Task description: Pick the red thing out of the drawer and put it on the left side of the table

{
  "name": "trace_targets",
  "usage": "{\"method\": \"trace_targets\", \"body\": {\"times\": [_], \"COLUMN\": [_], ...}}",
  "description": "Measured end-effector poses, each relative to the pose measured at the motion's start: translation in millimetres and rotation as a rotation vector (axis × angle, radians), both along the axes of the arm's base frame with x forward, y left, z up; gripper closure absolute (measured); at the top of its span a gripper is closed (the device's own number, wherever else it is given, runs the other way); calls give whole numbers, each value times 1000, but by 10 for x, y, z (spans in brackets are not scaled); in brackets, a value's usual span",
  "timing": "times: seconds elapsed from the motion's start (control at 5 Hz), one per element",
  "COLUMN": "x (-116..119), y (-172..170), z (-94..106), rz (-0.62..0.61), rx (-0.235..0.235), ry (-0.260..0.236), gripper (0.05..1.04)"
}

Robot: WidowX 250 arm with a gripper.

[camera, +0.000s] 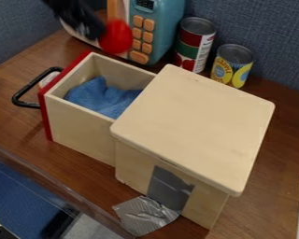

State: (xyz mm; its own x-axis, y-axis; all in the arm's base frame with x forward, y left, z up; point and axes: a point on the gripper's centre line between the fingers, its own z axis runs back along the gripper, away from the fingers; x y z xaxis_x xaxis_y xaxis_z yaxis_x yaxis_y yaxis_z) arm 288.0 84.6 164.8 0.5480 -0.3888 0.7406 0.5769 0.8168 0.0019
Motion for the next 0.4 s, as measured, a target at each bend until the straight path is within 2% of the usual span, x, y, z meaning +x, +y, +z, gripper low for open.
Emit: {"method": "trace_targets", "body": {"times": [0.2, 0.4], "x": [-16, 7], "y": [147, 473], "z": [125, 46], "rz": [73, 252], "rx": [22, 117], "ry": [-10, 79], "gripper": [1035, 1035]}}
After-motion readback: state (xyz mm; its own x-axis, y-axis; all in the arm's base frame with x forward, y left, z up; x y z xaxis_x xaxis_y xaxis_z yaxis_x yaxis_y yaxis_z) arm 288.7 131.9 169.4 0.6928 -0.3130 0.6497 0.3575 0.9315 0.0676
